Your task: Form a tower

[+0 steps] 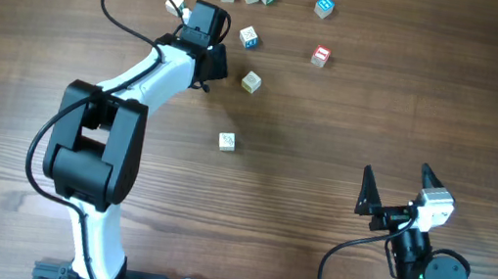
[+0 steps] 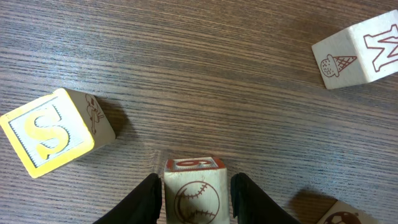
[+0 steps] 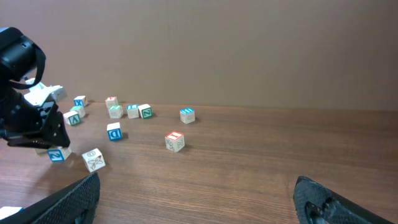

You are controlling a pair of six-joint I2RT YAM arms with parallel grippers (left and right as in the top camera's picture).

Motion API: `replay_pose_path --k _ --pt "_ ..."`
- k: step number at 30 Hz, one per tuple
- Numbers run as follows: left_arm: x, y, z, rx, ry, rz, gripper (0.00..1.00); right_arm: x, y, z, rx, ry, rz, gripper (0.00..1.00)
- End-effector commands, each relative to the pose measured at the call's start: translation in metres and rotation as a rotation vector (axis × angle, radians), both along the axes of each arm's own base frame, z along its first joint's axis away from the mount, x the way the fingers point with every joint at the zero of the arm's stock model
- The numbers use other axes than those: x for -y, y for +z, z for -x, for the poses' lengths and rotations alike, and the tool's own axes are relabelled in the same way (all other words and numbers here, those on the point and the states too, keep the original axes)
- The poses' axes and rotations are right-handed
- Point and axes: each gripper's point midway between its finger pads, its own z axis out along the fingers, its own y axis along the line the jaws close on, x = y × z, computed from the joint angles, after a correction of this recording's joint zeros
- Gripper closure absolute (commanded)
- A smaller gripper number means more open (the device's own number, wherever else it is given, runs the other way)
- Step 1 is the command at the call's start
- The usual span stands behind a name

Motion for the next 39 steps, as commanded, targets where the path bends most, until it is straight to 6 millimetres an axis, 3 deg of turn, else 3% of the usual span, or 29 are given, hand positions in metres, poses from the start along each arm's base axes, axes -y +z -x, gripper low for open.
replay_pose_path --k 1,7,9,15,18,25,33,37,39 --pt "-0.002 -0.005 0.001 -0.012 0.005 -0.013 0.62 0.001 0.002 0.0 0.009 -0.009 -0.007 0.0" --pt "-0.003 -0.006 0.001 -0.016 0.004 -0.014 0.7 0.001 0.002 0.0 0.009 -0.009 -0.007 0.0" --pt "-0.003 -0.006 0.002 -0.017 0.004 -0.014 0.63 0.001 0.002 0.0 0.009 -0.009 -0.007 0.0" --pt "-0.004 -0.01 0.008 -0.041 0.003 -0.021 0.62 0.001 0.002 0.0 0.009 -0.009 -0.007 0.0" --pt "-0.004 -0.011 0.008 -0.041 0.003 -0.021 0.74 0.001 0.002 0.0 0.009 -0.009 -0.007 0.0" --pt "-0.004 -0.01 0.007 -0.036 0.003 -0.02 0.59 0.001 0.002 0.0 0.009 -0.009 -0.007 0.0" --pt "-0.002 -0.007 0.002 -0.012 0.0 -0.015 0.73 0.001 0.002 0.0 0.009 -0.009 -0.007 0.0" --pt "-0.002 0.012 -0.001 0.024 -0.001 -0.005 0.76 0.001 0.002 0.0 0.009 -0.009 -0.007 0.0" --pt "-0.002 0.041 0.0 0.066 0.0 0.007 0.76 0.001 0.002 0.0 0.009 -0.009 -0.007 0.0"
